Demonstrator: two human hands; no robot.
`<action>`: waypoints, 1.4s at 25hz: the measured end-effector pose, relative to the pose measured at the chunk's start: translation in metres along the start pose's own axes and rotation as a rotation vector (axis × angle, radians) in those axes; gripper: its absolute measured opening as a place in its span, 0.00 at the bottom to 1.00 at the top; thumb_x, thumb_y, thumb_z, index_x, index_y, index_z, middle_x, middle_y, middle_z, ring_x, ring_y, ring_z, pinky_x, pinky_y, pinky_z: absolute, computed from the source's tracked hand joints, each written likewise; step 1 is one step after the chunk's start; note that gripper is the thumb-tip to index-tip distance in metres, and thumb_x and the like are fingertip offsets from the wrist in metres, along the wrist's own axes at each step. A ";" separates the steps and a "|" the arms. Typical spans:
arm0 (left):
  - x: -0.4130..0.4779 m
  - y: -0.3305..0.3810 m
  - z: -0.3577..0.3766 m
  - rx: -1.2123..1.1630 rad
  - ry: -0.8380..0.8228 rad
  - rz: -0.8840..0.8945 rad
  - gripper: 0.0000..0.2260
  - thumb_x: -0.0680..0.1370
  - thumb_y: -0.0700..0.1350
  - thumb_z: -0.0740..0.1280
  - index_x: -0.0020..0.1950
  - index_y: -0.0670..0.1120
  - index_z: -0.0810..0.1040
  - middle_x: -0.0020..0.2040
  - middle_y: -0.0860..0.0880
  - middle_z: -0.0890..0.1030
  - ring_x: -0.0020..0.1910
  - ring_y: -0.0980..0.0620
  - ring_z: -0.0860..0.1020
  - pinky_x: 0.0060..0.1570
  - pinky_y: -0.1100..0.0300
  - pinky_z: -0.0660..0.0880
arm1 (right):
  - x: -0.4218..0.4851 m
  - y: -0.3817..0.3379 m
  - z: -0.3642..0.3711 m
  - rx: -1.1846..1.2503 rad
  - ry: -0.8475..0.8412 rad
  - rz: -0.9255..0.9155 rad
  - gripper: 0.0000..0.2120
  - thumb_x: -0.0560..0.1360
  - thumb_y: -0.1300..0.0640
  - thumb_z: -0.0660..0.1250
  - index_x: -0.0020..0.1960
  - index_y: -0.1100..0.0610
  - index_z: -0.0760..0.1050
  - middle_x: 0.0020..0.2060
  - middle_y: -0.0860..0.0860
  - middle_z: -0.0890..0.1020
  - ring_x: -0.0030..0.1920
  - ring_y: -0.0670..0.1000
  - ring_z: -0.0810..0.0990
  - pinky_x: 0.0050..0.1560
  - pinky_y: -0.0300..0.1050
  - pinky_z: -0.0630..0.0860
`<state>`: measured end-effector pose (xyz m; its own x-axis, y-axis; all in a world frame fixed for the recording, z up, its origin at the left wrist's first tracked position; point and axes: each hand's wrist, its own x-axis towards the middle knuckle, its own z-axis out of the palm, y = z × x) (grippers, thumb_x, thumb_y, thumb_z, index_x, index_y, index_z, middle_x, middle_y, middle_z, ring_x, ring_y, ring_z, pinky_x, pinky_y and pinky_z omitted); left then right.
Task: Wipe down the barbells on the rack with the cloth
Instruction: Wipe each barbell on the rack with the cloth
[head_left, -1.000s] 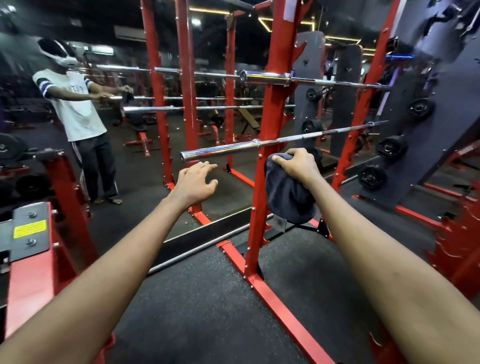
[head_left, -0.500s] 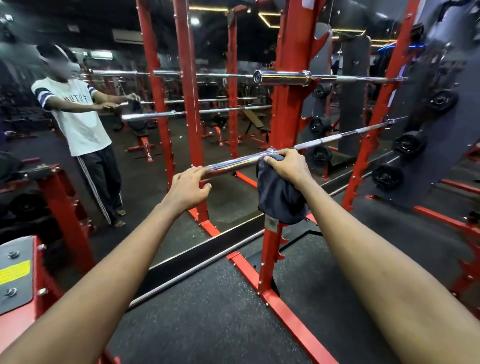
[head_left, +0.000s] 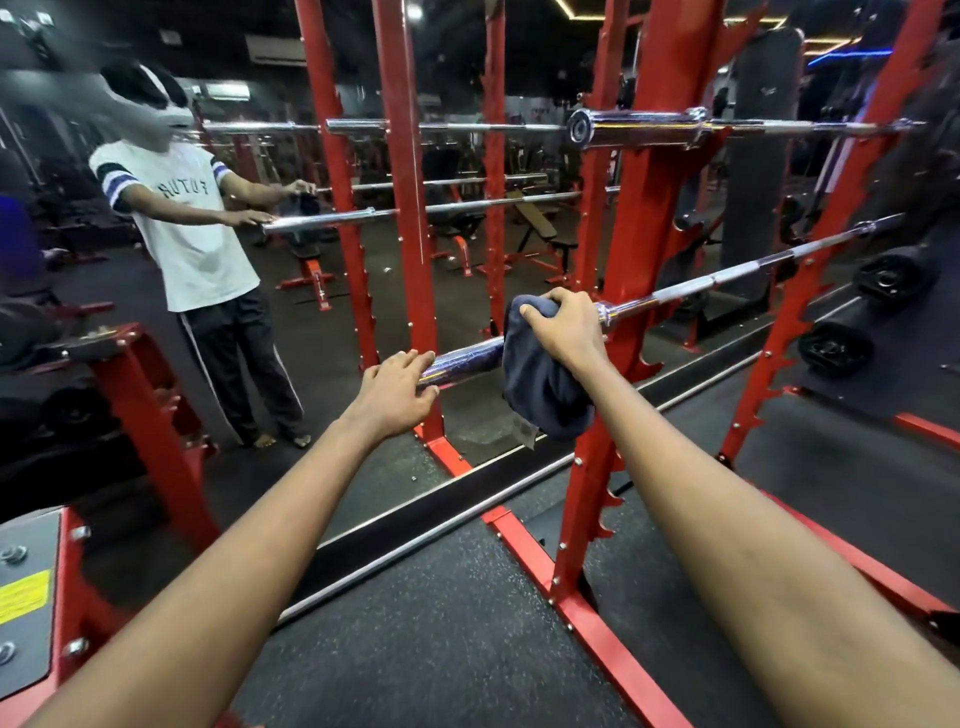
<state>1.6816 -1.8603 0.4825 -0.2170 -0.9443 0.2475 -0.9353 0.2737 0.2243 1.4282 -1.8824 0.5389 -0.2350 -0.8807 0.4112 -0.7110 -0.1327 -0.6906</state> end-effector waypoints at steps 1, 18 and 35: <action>0.005 -0.004 0.004 -0.008 -0.005 -0.004 0.27 0.82 0.53 0.62 0.81 0.51 0.62 0.79 0.46 0.65 0.79 0.48 0.60 0.75 0.47 0.56 | 0.010 0.002 0.012 0.003 0.000 -0.011 0.16 0.72 0.41 0.67 0.51 0.52 0.82 0.52 0.55 0.82 0.57 0.59 0.81 0.57 0.51 0.78; 0.004 -0.040 0.032 -0.513 0.125 0.061 0.21 0.85 0.53 0.55 0.79 0.55 0.65 0.76 0.60 0.68 0.75 0.63 0.63 0.77 0.51 0.58 | 0.015 0.032 0.092 0.102 -0.081 -0.297 0.22 0.76 0.57 0.68 0.70 0.52 0.71 0.65 0.49 0.78 0.67 0.54 0.76 0.69 0.51 0.70; 0.003 -0.041 0.026 -0.782 0.090 0.101 0.21 0.86 0.43 0.57 0.80 0.50 0.64 0.77 0.62 0.63 0.75 0.72 0.58 0.74 0.73 0.53 | -0.020 0.023 0.119 0.233 0.156 -0.259 0.16 0.78 0.58 0.70 0.65 0.54 0.76 0.65 0.47 0.78 0.68 0.48 0.76 0.71 0.52 0.72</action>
<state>1.7115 -1.8794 0.4497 -0.2359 -0.8989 0.3693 -0.4375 0.4376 0.7856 1.4961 -1.9218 0.4438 -0.1777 -0.7272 0.6630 -0.5946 -0.4575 -0.6611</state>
